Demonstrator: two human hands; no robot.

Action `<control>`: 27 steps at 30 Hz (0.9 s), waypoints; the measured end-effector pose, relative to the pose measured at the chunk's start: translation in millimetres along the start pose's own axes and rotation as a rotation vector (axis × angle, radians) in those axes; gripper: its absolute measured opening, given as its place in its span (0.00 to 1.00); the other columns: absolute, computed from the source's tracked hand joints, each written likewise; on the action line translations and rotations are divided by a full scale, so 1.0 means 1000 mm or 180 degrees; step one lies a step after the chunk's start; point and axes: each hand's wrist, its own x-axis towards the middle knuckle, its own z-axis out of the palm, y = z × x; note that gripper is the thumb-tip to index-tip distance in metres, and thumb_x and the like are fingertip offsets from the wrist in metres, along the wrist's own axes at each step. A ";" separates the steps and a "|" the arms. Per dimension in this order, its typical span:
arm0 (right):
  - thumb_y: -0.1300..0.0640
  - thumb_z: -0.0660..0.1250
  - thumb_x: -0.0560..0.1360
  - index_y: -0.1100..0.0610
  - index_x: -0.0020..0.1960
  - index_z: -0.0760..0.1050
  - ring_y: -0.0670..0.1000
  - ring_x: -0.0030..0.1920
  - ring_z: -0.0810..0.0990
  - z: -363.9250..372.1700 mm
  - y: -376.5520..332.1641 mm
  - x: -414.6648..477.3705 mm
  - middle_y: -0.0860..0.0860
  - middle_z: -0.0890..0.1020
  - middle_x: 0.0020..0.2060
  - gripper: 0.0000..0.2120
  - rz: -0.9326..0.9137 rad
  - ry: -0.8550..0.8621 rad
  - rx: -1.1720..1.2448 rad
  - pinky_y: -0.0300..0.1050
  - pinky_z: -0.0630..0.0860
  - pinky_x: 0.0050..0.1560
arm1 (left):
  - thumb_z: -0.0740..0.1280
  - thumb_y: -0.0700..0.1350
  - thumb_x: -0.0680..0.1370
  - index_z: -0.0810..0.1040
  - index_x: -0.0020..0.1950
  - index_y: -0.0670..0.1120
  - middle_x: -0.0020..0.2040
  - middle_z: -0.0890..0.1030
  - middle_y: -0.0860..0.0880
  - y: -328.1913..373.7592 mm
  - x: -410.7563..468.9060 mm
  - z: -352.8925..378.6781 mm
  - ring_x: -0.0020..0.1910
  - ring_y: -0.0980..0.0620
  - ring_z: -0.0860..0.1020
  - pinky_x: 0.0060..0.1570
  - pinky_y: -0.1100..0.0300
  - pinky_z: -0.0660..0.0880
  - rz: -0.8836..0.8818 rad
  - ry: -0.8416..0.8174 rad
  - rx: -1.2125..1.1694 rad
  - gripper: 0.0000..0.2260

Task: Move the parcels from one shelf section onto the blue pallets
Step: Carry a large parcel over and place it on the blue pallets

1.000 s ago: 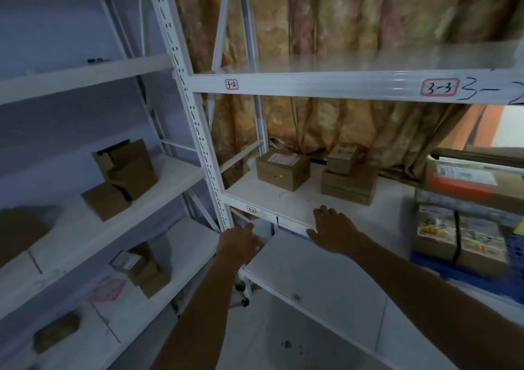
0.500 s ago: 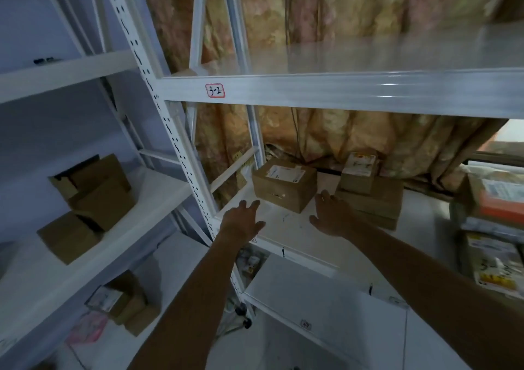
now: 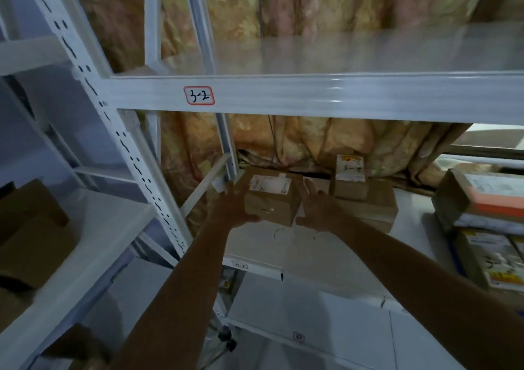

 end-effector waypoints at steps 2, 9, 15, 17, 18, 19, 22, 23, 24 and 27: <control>0.40 0.69 0.74 0.57 0.80 0.40 0.66 0.59 0.77 0.004 -0.009 0.012 0.57 0.45 0.79 0.50 0.0132 0.0013 -0.0008 0.57 0.77 0.54 | 0.75 0.67 0.65 0.39 0.79 0.61 0.81 0.47 0.40 -0.012 0.016 0.001 0.78 0.35 0.53 0.71 0.37 0.63 0.0050 -0.0018 -0.0097 0.56; 0.42 0.73 0.72 0.54 0.79 0.37 0.65 0.61 0.76 0.006 -0.041 0.038 0.55 0.43 0.79 0.54 0.0743 -0.0095 0.0236 0.55 0.75 0.55 | 0.74 0.65 0.68 0.41 0.81 0.54 0.80 0.43 0.39 -0.048 0.059 0.004 0.77 0.33 0.55 0.66 0.38 0.69 0.0593 -0.0086 0.0147 0.54; 0.41 0.71 0.73 0.56 0.80 0.38 0.65 0.64 0.75 0.031 -0.059 0.041 0.58 0.44 0.79 0.52 0.1097 -0.0098 0.0442 0.56 0.74 0.59 | 0.70 0.71 0.67 0.45 0.81 0.52 0.80 0.39 0.42 -0.058 0.087 0.023 0.78 0.36 0.52 0.69 0.40 0.65 0.0996 -0.0330 -0.0029 0.53; 0.41 0.71 0.73 0.56 0.80 0.37 0.65 0.65 0.74 0.037 -0.059 0.044 0.59 0.45 0.79 0.54 0.1221 -0.0065 0.0361 0.58 0.74 0.60 | 0.70 0.70 0.67 0.47 0.81 0.51 0.80 0.39 0.41 -0.056 0.091 0.028 0.78 0.36 0.52 0.70 0.40 0.64 0.1018 -0.0219 0.0023 0.52; 0.41 0.71 0.73 0.56 0.80 0.36 0.66 0.66 0.73 0.039 -0.057 0.046 0.60 0.44 0.79 0.54 0.1283 -0.0064 0.0317 0.58 0.73 0.61 | 0.71 0.70 0.68 0.46 0.81 0.51 0.80 0.38 0.41 -0.055 0.094 0.030 0.78 0.35 0.51 0.70 0.40 0.64 0.1008 -0.0160 0.0028 0.52; 0.41 0.71 0.73 0.56 0.80 0.36 0.66 0.66 0.72 0.040 -0.056 0.048 0.61 0.43 0.79 0.53 0.1318 -0.0051 0.0308 0.59 0.73 0.62 | 0.71 0.69 0.68 0.46 0.81 0.52 0.80 0.37 0.41 -0.053 0.098 0.030 0.78 0.35 0.51 0.70 0.40 0.63 0.0984 -0.0139 0.0011 0.52; 0.44 0.69 0.75 0.54 0.80 0.35 0.68 0.67 0.71 0.036 -0.053 0.054 0.61 0.40 0.79 0.50 0.1339 -0.0046 0.0411 0.60 0.71 0.64 | 0.73 0.68 0.67 0.47 0.81 0.53 0.80 0.38 0.42 -0.050 0.110 0.029 0.76 0.34 0.54 0.69 0.40 0.65 0.0965 -0.0279 -0.0100 0.52; 0.45 0.69 0.75 0.54 0.80 0.35 0.69 0.66 0.71 0.035 -0.052 0.057 0.59 0.40 0.79 0.50 0.1317 -0.0029 0.0417 0.61 0.72 0.63 | 0.73 0.69 0.66 0.47 0.80 0.53 0.80 0.39 0.42 -0.050 0.115 0.029 0.76 0.34 0.55 0.69 0.40 0.65 0.0999 -0.0299 -0.0095 0.53; 0.45 0.70 0.74 0.53 0.80 0.36 0.69 0.64 0.73 0.035 -0.050 0.060 0.59 0.40 0.79 0.51 0.1285 -0.0018 0.0408 0.61 0.73 0.62 | 0.72 0.70 0.65 0.47 0.80 0.53 0.79 0.40 0.42 -0.050 0.117 0.030 0.76 0.34 0.56 0.69 0.40 0.66 0.1041 -0.0318 -0.0056 0.53; 0.46 0.71 0.73 0.54 0.80 0.40 0.69 0.60 0.75 0.039 -0.050 0.071 0.59 0.41 0.79 0.50 0.1183 -0.0027 0.0346 0.61 0.75 0.59 | 0.71 0.71 0.66 0.42 0.81 0.54 0.79 0.37 0.41 -0.053 0.119 0.037 0.77 0.34 0.52 0.69 0.39 0.64 0.1171 -0.0397 0.0166 0.55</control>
